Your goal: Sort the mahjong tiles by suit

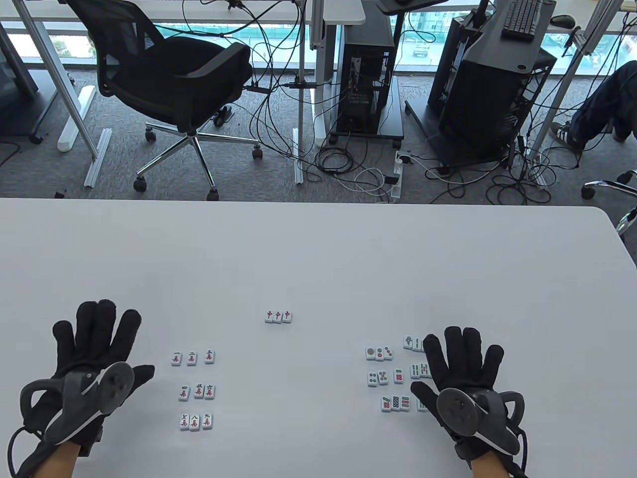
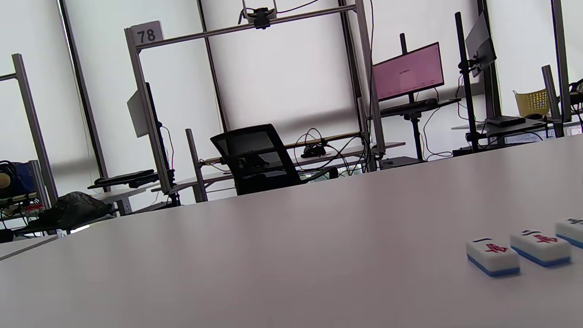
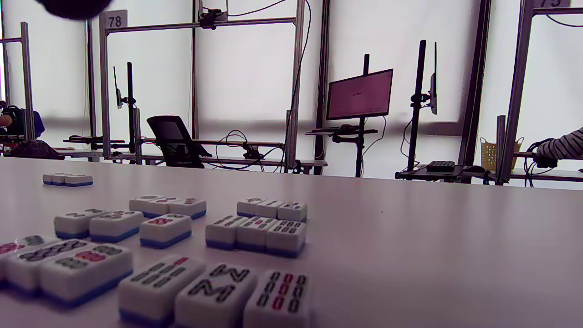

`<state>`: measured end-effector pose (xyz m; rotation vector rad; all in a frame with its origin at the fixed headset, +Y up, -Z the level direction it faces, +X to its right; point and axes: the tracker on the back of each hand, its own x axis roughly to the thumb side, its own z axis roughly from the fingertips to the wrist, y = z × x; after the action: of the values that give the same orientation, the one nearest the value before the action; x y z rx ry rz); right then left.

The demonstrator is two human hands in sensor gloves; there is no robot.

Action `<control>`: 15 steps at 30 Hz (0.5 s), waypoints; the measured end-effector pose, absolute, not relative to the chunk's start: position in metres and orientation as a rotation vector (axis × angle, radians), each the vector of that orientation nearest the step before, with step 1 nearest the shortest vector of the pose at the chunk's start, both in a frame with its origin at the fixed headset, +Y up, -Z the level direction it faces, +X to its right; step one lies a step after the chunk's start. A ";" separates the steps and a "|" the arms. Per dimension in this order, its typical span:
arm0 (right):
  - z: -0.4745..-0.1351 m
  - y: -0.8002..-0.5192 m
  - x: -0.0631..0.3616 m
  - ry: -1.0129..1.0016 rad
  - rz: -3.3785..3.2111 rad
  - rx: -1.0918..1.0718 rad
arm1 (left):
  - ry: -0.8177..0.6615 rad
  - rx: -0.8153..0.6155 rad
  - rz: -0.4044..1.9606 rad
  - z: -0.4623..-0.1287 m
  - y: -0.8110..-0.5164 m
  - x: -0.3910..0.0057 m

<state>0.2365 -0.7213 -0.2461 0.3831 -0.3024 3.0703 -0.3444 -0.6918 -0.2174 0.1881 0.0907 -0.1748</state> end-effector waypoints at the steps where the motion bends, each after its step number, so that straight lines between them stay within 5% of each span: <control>1: -0.246 -0.722 0.237 -0.293 3.076 0.374 | 0.089 0.192 -0.160 -0.214 -0.699 -0.349; 15: -0.251 -0.729 0.235 -0.231 3.126 0.331 | 0.008 0.162 -0.245 -0.212 -0.731 -0.346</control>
<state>0.2348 -0.7294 -0.2509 0.3307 -0.2308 3.1261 -0.3462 -0.7306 -0.2116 0.1619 0.0084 -0.2446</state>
